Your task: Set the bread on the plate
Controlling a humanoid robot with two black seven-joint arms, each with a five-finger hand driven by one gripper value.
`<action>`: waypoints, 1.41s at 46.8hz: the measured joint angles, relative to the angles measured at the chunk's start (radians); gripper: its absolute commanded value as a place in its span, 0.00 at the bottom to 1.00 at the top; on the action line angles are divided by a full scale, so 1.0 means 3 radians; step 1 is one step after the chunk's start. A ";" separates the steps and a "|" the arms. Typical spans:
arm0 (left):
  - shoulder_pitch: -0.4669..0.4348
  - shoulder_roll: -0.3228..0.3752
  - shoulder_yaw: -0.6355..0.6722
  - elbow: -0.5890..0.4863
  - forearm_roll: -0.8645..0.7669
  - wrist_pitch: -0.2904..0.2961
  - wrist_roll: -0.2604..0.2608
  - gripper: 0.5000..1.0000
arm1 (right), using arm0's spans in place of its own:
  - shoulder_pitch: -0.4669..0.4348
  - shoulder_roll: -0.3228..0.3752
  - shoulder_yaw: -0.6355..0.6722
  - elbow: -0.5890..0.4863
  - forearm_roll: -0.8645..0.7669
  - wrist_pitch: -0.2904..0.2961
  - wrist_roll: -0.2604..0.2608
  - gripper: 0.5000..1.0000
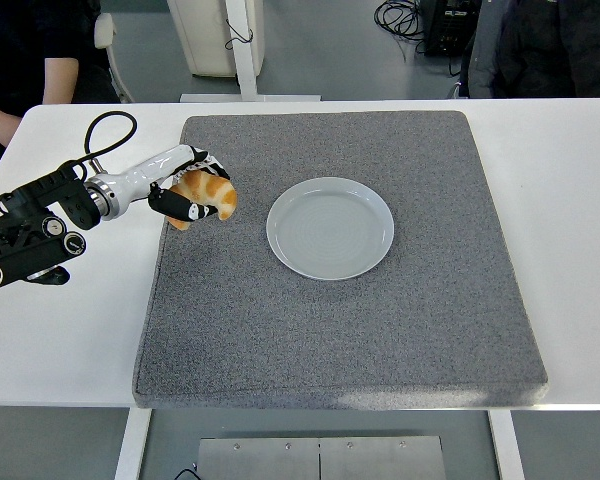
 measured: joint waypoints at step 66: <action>-0.1212 -0.0149 0.0025 0.0005 0.0182 -0.0303 -0.0104 0.00 | 0.0005 0.0000 0.0002 0.0000 0.0000 -0.0005 0.0000 1.00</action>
